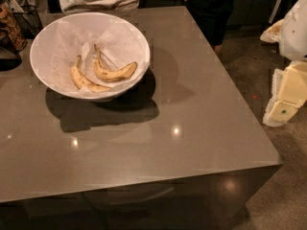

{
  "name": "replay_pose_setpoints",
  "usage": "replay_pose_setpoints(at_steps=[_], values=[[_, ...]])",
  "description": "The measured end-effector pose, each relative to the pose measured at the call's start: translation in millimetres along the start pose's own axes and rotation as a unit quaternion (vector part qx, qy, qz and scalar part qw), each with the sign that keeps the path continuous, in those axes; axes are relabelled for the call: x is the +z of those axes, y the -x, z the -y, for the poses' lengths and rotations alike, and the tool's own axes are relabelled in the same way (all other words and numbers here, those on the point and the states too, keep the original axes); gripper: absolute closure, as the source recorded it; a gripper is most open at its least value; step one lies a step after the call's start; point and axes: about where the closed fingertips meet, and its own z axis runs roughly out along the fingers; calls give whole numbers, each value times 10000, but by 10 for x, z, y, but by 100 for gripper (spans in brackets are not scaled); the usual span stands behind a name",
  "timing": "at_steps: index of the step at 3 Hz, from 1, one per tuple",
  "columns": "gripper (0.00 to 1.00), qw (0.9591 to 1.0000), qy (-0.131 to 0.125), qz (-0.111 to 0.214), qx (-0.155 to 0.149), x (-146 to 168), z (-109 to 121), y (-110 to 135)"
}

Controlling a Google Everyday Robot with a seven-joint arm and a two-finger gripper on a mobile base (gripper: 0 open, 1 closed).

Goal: Pick banana from white bowl

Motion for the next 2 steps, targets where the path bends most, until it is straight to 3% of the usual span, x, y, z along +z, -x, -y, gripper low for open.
replay_pose_setpoints(at_steps=[1, 2], values=[[0, 10000, 0, -1, 0, 0, 0, 0], [0, 9995, 91, -304, 94, 18, 64, 104]])
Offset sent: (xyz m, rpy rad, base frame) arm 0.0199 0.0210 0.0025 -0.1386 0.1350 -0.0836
